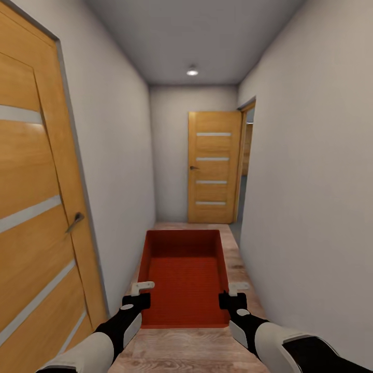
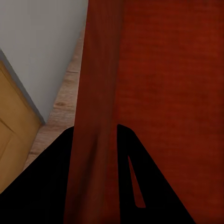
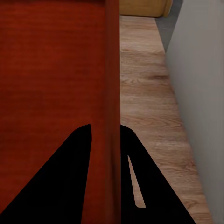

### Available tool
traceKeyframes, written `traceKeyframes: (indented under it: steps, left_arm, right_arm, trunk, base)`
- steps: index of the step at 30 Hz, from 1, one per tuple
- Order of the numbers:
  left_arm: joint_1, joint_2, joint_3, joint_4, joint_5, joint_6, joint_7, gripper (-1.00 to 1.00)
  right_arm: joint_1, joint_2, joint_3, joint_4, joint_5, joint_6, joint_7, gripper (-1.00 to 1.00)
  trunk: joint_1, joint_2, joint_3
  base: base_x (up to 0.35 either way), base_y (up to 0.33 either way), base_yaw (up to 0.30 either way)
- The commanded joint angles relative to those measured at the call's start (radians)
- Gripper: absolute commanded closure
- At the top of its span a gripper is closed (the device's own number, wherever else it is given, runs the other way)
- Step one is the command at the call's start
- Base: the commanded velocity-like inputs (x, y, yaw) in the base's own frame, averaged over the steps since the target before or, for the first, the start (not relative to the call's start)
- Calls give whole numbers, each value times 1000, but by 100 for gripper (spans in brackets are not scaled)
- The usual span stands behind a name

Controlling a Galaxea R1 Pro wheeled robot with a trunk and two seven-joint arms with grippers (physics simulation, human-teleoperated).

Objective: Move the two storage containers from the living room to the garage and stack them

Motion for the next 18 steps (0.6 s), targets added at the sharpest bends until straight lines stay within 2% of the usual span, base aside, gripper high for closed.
traceKeyframes:
  steps: [1, 18]
  left_arm:
    - [1, 14, -3, 3, 7, -2, 7, 100]
    - [1, 14, -3, 3, 7, -2, 7, 100]
  right_arm:
    - [-2, 1, -40, -51, 32, -1, 9, 100]
    - [-2, 1, -40, -51, 33, -1, 9, 100]
  trunk:
    - [1, -1, 0]
    - [1, -1, 0]
  base:
    - [321, 0, 0]
    - [321, 0, 0]
